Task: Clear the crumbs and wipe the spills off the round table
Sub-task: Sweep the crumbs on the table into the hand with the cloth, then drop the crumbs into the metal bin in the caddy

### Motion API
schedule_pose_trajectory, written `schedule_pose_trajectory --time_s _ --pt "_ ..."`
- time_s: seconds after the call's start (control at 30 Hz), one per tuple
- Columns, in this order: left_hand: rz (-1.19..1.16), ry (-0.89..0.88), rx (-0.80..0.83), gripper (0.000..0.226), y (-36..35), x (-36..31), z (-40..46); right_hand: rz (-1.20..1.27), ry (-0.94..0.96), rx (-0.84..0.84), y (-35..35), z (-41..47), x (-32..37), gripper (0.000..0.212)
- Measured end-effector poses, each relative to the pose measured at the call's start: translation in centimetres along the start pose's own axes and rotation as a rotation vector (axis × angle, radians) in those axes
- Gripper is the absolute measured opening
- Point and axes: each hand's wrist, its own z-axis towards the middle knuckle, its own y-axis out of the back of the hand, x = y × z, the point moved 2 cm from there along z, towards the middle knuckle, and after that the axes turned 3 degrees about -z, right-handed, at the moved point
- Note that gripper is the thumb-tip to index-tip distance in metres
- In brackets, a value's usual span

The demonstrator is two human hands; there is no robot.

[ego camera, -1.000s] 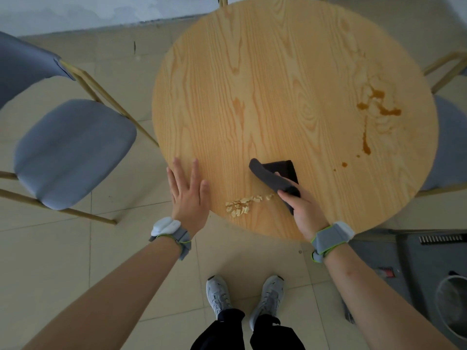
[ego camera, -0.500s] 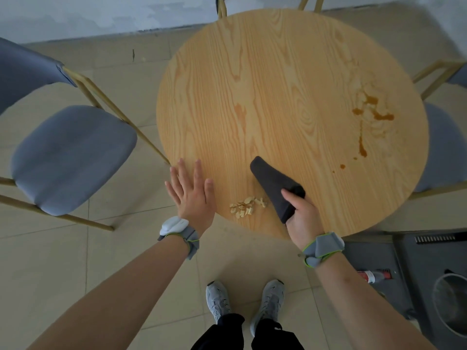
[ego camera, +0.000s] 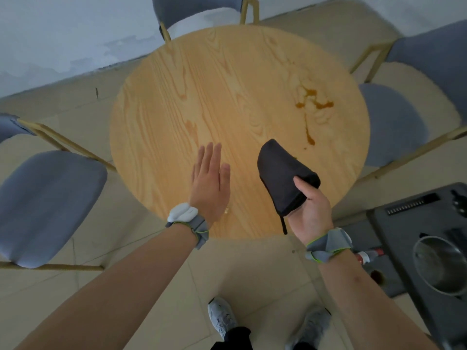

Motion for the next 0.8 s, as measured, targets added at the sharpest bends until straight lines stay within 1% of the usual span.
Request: schedule_pose_trajectory --time_s 0.1,0.13,0.27,0.33,0.43,0.5,0.57,0.63,0.7,0.8 --pt "-0.013 -0.089 0.077 0.056 -4.2 -5.4 -0.2 0.042 0.051 -0.038 4.0 -1.4 3.9 0.035" --pt "-0.018 -0.094 0.075 0.056 -4.5 -5.7 -0.3 0.041 0.045 -0.033 4.1 -1.6 4.1 0.035" --pt "-0.02 -0.192 0.141 0.06 -10.1 -12.6 -0.8 0.118 0.11 -0.079 9.8 -3.6 8.7 0.039" --pt "-0.028 -0.244 0.159 0.056 -13.1 -16.3 -1.4 0.183 0.146 -0.109 13.1 -4.6 11.0 0.041" --pt "-0.025 -0.309 0.209 0.056 -17.4 -21.0 -2.9 0.251 0.219 -0.132 17.7 -6.1 14.3 0.046" --pt "-0.016 -0.347 0.246 0.056 -20.2 -23.4 -3.8 0.297 0.25 -0.165 20.7 -7.3 16.1 0.043" --pt "-0.009 -0.387 0.296 0.053 -23.9 -26.2 -5.0 0.312 0.282 -0.231 24.6 -8.7 17.9 0.034" --pt "-0.009 -0.386 0.308 0.051 -25.6 -26.8 -5.4 0.322 0.272 -0.282 26.1 -9.4 18.5 0.028" --pt "-0.022 -0.391 0.356 0.051 -29.4 -29.0 -6.6 0.344 0.287 -0.345 30.1 -10.7 19.9 0.026" --pt "-0.016 -0.385 0.42 0.057 -34.6 -31.3 -8.4 0.36 0.299 -0.436 35.4 -12.2 21.3 0.029"
